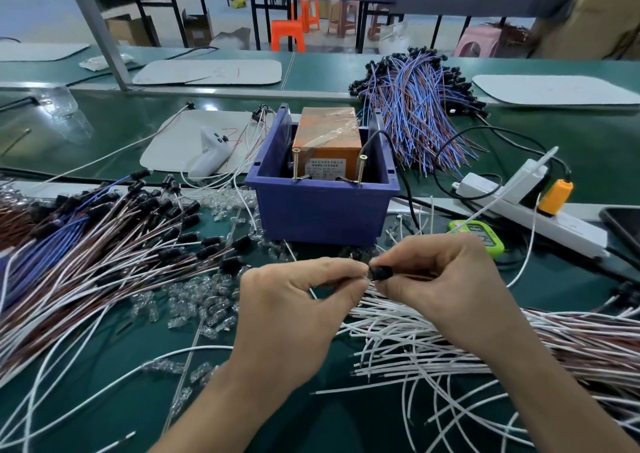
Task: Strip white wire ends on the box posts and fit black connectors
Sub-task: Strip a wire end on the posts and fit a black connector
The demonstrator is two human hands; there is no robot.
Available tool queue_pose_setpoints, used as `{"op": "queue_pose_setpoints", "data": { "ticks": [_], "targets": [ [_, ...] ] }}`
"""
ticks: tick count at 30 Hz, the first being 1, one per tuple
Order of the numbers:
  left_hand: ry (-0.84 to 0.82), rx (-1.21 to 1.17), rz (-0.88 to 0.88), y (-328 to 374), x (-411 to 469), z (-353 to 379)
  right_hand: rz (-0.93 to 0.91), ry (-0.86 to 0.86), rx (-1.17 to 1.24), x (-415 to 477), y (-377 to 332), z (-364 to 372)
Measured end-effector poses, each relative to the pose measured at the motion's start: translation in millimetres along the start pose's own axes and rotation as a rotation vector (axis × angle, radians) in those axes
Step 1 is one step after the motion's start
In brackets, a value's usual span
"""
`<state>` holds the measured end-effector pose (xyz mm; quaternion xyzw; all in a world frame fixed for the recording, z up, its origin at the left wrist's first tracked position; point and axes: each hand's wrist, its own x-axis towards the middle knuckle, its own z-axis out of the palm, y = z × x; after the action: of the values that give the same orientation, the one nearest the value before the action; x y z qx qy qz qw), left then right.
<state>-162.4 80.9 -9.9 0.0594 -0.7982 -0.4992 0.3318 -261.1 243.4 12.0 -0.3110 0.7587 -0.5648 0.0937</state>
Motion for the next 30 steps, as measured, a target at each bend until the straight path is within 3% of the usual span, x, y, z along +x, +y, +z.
{"op": "queue_pose_setpoints", "data": {
  "ticks": [14,18,24,30],
  "targets": [
    [-0.031,-0.031,-0.059,-0.6,2.8,-0.7,0.027,-0.087,0.084,1.4,2.1,-3.7],
    [0.024,0.031,-0.02,0.1,1.1,1.6,0.027,-0.09,0.099,2.3,4.0,-1.9],
    [0.04,-0.144,-0.162,-1.4,2.0,7.1,0.044,-0.059,0.095,2.7,4.1,-3.4],
    [0.016,-0.14,-0.142,-3.8,1.9,6.5,0.054,-0.07,0.103,2.8,6.0,-3.6]
  ]
}}
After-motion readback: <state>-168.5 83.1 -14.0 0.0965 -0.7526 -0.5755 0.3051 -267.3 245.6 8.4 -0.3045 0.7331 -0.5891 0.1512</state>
